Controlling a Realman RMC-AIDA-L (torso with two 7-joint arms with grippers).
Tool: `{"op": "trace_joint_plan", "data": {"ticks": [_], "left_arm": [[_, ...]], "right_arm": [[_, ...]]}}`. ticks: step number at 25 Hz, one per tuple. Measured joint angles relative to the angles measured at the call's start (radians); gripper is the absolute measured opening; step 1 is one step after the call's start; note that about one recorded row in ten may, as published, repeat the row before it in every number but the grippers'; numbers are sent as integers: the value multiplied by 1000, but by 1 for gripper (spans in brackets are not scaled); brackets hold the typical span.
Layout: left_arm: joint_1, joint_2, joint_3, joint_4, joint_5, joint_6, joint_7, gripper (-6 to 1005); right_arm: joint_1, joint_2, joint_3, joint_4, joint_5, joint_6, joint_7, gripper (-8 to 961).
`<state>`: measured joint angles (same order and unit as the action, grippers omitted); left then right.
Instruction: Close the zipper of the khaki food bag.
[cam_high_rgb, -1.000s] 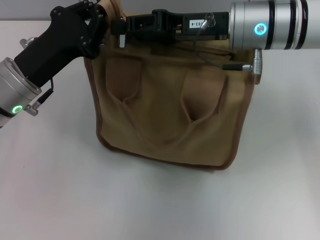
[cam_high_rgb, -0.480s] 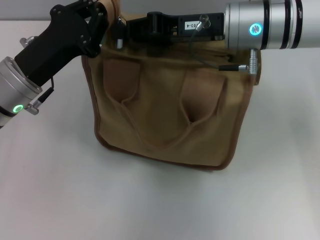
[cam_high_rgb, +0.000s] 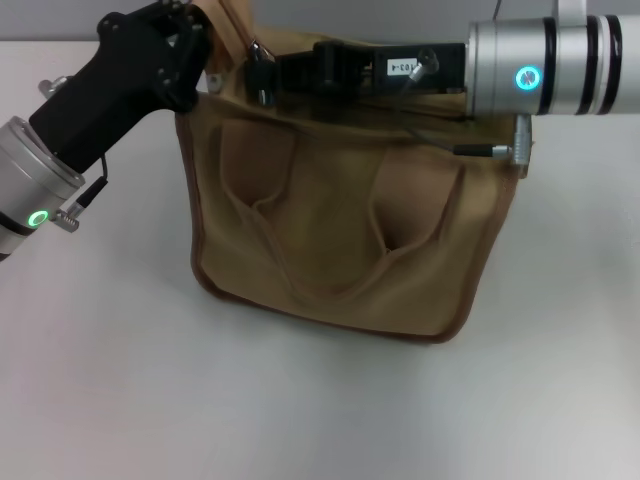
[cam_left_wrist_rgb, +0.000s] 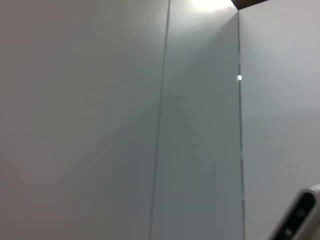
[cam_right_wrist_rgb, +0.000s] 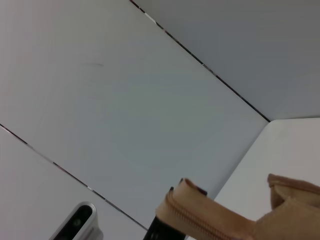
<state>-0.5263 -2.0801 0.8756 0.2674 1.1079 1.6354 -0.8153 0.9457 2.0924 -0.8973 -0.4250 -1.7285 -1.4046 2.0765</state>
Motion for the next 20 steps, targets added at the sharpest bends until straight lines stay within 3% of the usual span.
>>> {"op": "trace_joint_plan", "data": {"ticks": [14, 20], "left_arm": [[70, 2, -13, -52, -72, -56, 65, 22], [89, 5, -14, -69, -85, -73, 80, 22]], "right_arm": [[-158, -9, 9, -92, 44, -102, -81, 62], [-261, -11, 17, -149, 44, -146, -100, 82]]}}
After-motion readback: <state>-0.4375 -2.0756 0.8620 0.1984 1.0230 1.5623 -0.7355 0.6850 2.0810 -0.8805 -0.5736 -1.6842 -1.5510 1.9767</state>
